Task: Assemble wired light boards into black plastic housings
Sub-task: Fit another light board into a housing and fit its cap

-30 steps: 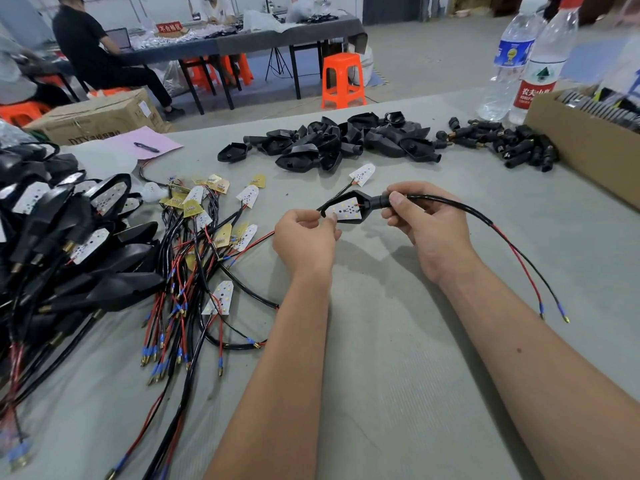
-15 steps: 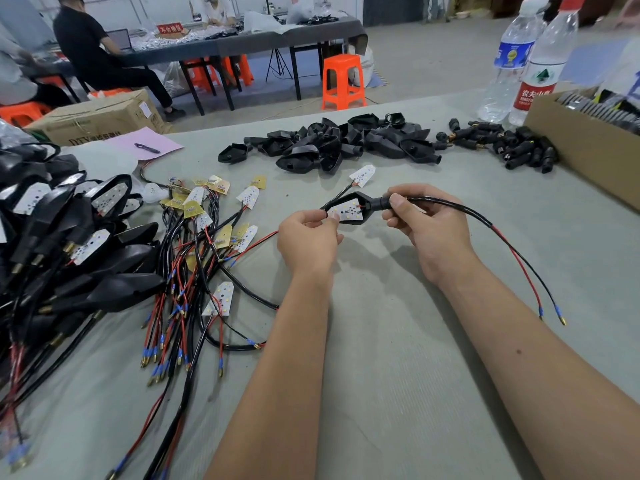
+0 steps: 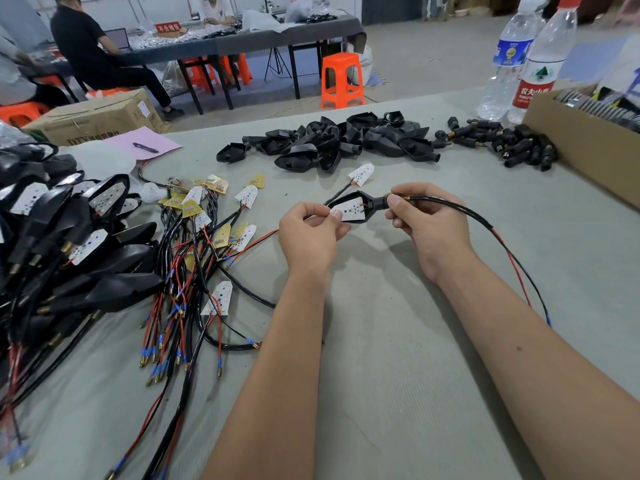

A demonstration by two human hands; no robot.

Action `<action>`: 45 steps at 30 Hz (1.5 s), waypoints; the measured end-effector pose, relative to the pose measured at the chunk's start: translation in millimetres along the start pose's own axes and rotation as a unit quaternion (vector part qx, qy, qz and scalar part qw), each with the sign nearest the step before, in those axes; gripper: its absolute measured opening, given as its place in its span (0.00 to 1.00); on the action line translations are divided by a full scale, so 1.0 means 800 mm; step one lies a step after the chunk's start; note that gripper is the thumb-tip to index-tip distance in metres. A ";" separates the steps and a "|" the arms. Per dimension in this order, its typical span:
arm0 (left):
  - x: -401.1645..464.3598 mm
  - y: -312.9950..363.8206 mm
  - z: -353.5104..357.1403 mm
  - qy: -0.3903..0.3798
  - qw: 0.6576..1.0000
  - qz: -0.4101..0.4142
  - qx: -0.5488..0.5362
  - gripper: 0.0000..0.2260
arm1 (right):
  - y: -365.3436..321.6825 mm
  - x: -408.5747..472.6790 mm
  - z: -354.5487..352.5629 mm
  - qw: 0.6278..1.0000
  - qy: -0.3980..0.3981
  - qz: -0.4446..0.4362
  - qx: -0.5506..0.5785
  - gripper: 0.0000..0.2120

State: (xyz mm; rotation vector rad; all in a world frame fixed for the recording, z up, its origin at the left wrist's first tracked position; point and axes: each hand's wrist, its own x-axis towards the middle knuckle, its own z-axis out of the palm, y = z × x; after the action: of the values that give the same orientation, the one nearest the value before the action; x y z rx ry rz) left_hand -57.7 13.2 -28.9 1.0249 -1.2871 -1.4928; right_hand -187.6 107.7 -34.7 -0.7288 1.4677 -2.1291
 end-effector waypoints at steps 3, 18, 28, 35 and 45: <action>0.003 0.002 -0.004 -0.008 1.000 -0.015 -0.018 0.07 | -0.001 0.000 0.001 1.000 0.007 0.016 0.020 0.06; -0.003 -0.001 0.001 0.009 1.000 -0.002 0.013 0.05 | 0.000 0.002 0.000 0.997 0.007 0.019 0.075 0.06; 0.000 -0.007 0.005 0.090 0.983 0.071 0.146 0.05 | 0.003 0.006 -0.001 0.994 0.027 0.019 0.108 0.03; 0.002 -0.009 0.003 0.059 0.996 0.054 0.049 0.07 | 0.003 0.008 -0.002 0.993 0.017 0.023 0.115 0.03; 0.003 -0.003 -0.004 -0.040 0.997 -0.001 -0.065 0.14 | 0.000 0.007 -0.002 0.992 0.029 0.051 0.115 0.04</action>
State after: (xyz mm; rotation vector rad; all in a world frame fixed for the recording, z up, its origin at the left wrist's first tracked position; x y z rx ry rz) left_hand -55.2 10.4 -31.7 0.8905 -1.2255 -1.6115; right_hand -193.1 105.3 -34.1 -0.5003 1.2308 -2.2092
